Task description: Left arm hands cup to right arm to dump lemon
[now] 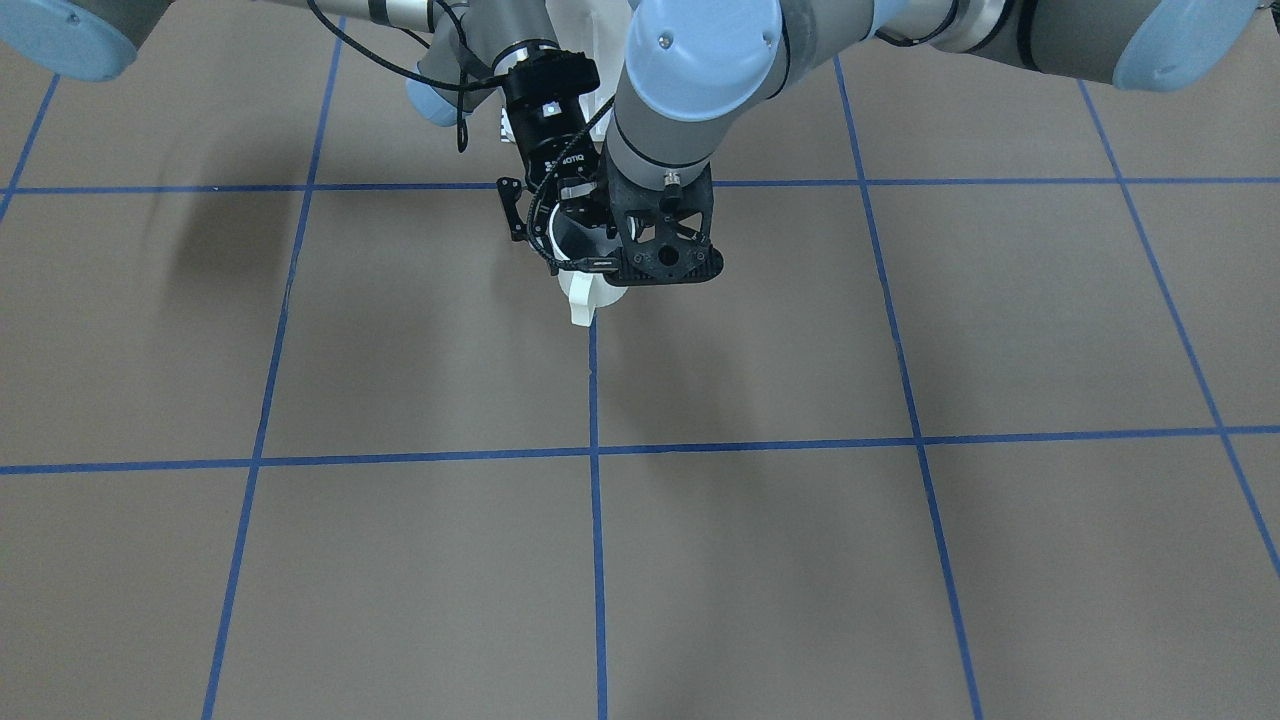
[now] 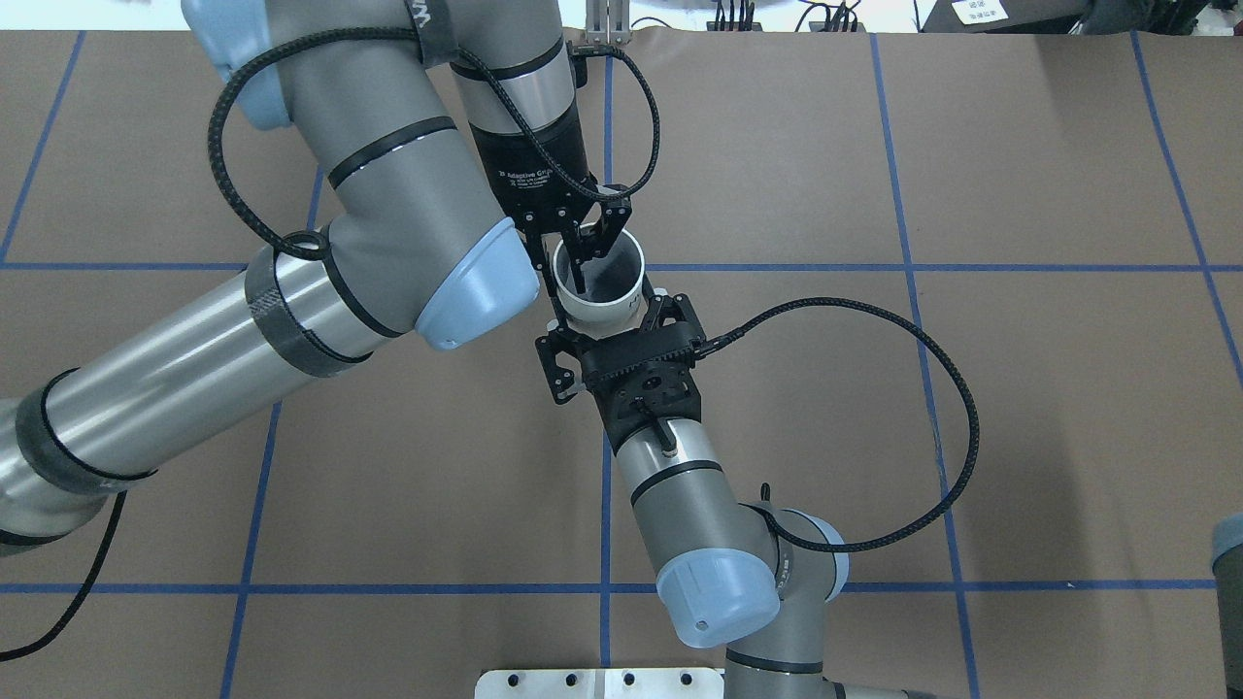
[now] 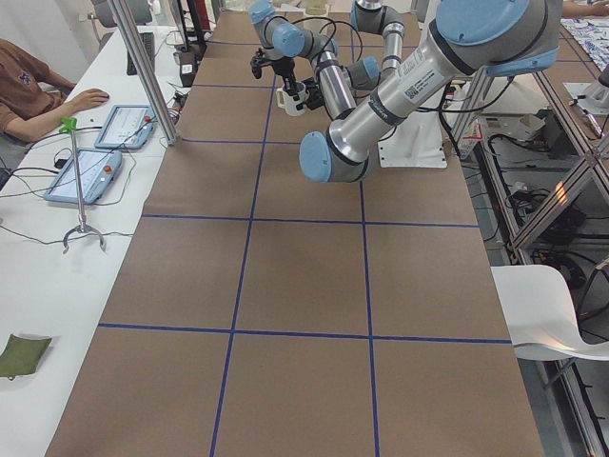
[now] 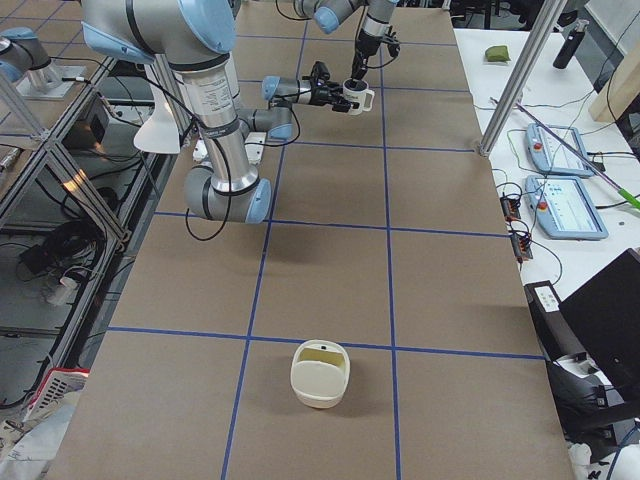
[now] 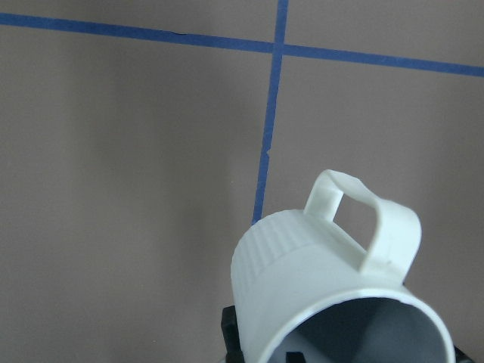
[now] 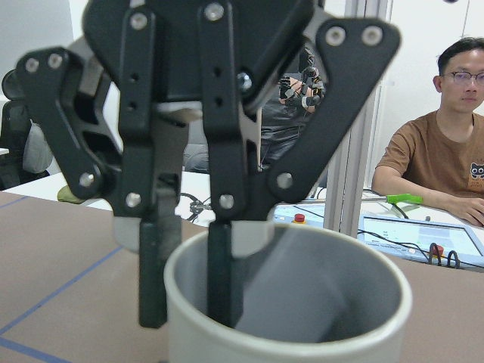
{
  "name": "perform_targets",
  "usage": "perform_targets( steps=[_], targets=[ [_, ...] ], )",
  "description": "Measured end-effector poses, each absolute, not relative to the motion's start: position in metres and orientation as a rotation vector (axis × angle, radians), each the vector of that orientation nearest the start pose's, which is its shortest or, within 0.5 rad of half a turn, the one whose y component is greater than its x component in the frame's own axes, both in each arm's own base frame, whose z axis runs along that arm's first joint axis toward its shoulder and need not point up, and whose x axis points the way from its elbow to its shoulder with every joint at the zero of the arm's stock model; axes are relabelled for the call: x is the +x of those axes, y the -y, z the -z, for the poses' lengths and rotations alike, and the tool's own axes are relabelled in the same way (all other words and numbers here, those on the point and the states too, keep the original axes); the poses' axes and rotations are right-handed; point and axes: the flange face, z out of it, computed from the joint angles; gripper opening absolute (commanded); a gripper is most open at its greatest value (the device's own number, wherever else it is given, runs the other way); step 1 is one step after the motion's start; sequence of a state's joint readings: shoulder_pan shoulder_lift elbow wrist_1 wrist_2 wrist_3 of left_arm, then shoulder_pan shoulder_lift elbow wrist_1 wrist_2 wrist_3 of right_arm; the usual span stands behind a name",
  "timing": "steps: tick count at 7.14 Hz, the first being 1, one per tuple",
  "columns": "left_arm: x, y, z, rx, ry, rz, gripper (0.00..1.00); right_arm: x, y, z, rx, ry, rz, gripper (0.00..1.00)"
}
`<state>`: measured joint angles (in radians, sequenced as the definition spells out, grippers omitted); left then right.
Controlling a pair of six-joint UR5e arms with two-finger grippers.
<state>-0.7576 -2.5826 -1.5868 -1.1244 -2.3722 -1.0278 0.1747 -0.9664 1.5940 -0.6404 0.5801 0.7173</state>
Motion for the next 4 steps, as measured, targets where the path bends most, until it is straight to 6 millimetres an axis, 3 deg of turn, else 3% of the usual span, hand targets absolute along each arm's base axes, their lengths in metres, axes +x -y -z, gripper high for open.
perform_targets(
  steps=[4],
  targets=[
    [0.4530,0.5178,-0.0574,-0.277,-0.893,-0.017,0.26,-0.5661,0.3191,-0.1852,1.332,0.827,-0.236,0.40]
  ],
)
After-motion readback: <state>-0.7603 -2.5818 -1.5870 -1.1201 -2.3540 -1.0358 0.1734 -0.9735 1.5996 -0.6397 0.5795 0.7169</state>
